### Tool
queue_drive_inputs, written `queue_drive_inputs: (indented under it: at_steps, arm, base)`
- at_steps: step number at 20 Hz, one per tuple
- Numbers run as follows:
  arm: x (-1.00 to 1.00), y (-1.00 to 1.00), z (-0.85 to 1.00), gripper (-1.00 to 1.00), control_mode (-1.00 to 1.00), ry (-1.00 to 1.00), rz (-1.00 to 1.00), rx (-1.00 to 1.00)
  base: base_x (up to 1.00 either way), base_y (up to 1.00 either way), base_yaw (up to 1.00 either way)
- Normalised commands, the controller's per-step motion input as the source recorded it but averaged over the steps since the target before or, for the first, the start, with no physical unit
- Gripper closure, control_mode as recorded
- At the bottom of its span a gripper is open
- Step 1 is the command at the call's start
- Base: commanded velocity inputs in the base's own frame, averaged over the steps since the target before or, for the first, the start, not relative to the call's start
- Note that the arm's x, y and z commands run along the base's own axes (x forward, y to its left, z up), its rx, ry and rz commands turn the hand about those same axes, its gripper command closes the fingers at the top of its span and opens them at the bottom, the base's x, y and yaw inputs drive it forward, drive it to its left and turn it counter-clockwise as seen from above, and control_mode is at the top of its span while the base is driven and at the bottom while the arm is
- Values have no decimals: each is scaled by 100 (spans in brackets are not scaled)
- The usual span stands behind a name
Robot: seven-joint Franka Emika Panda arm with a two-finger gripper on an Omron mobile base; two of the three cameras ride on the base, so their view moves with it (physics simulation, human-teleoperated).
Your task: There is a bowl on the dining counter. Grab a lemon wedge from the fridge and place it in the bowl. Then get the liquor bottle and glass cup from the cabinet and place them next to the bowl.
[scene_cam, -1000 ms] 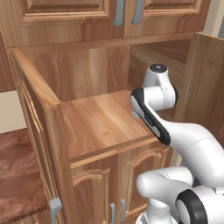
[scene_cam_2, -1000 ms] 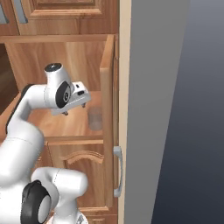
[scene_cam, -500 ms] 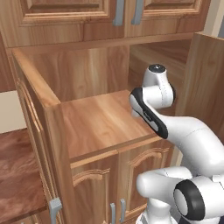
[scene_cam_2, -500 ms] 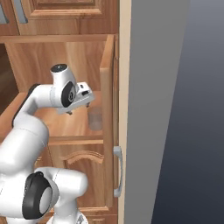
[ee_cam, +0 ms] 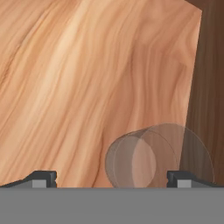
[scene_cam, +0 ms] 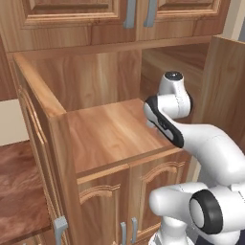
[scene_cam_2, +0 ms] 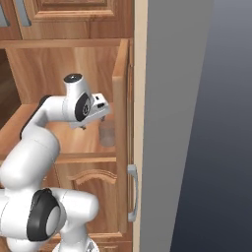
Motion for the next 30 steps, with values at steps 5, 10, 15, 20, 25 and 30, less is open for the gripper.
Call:
queue_drive_inputs:
  at_steps: [5, 10, 15, 20, 25, 30]
  arm:
    - [3, -20, -13, -100, -100, 0, 0, 0]
    - [5, -11, -13, -100, -100, 0, 0, 0]
    - [22, -2, -14, -100, -100, 0, 0, 0]
    - [15, 0, -12, -100, -100, 0, 0, 0]
    - [5, 0, -11, -100, -100, 1, 0, 0]
    - [9, 0, -15, -100, -100, 5, 0, 0]
  base:
    - [0, 0, 0]
    - [0, 0, 0]
    - [0, 0, 0]
    - [0, 0, 0]
    - [0, 0, 0]
    - [0, 0, 0]
